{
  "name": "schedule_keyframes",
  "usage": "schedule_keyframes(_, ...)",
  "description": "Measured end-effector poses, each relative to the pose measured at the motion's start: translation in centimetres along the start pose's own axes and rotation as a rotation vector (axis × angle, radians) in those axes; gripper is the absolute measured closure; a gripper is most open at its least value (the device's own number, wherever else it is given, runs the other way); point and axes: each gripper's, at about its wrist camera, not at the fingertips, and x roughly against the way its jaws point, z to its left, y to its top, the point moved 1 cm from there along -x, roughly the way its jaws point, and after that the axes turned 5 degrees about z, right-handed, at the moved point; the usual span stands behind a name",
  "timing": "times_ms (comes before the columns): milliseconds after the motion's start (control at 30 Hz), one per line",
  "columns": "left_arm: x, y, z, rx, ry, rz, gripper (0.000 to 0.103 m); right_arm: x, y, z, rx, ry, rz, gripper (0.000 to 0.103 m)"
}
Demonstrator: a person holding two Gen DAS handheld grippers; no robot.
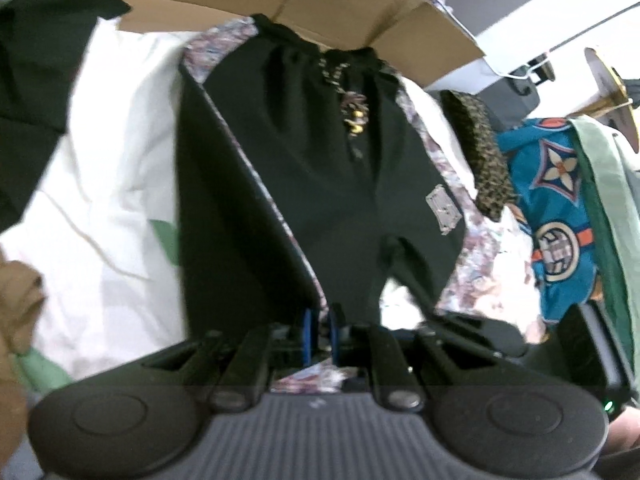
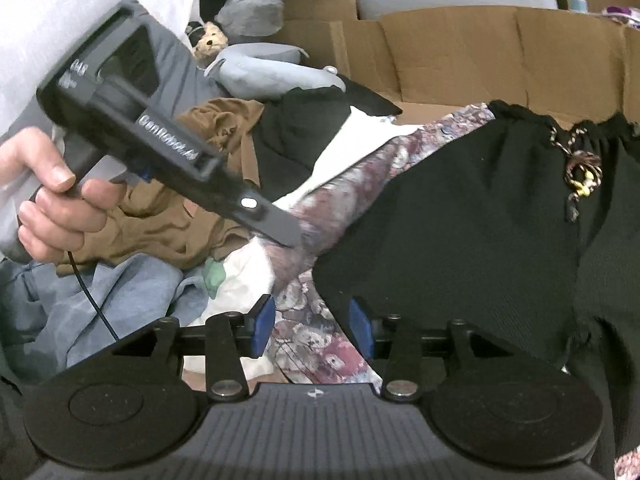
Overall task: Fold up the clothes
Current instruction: 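Lift the jacket with both grippers and fold it over onto itself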
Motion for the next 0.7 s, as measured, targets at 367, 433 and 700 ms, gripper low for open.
schedule_keyframes(367,-2.2,0.7,-3.2,-0.019,-0.057,0.034,0.093,-1.9,1.1,0.5,0.017,-0.129,-0.018,0.055)
schedule_keyframes(433,-2.3,0.8,-3.5,-0.02,-0.065,0.035,0.093,-2.1,1.1,0.5,0.011,-0.157,-0.024,0.055)
schedule_keyframes(700,-0.5,0.8,-6.4,-0.126,-0.05,-0.108,0.084,-1.9,0.9,-1.5,-0.045,-0.195,-0.059,0.101)
